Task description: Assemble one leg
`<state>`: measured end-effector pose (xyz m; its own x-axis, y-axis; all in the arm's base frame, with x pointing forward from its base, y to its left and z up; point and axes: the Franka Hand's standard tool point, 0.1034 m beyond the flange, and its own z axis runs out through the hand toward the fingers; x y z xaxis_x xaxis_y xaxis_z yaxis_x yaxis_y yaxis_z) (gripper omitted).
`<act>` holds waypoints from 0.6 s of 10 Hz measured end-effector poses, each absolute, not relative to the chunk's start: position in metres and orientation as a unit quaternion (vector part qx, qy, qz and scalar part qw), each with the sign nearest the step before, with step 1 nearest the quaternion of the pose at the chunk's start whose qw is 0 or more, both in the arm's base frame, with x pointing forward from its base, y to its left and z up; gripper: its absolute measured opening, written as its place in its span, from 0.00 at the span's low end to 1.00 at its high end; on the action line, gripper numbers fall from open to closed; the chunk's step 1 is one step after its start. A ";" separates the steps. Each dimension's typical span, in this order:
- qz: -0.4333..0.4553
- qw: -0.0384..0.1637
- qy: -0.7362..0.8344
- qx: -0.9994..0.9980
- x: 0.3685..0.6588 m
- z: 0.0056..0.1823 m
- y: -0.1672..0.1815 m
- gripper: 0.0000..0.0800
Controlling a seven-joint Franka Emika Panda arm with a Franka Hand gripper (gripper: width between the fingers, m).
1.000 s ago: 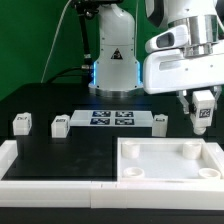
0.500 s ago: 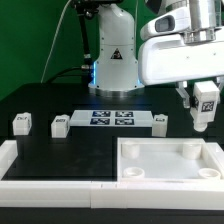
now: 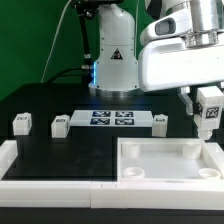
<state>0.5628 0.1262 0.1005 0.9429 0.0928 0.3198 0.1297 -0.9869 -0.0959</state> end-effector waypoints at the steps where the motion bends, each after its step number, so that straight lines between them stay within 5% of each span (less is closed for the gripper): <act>1: -0.158 0.053 -0.075 -0.983 0.564 0.098 0.121 0.36; 6: -0.155 0.047 -0.136 -0.977 0.588 0.087 0.124 0.36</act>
Offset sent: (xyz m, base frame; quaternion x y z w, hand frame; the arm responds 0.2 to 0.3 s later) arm 0.0292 -0.0064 -0.0098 -0.0123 -0.0262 -0.1105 0.9935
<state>0.5878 0.1237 0.0865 0.9152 0.2508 0.3155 0.2797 -0.9588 -0.0491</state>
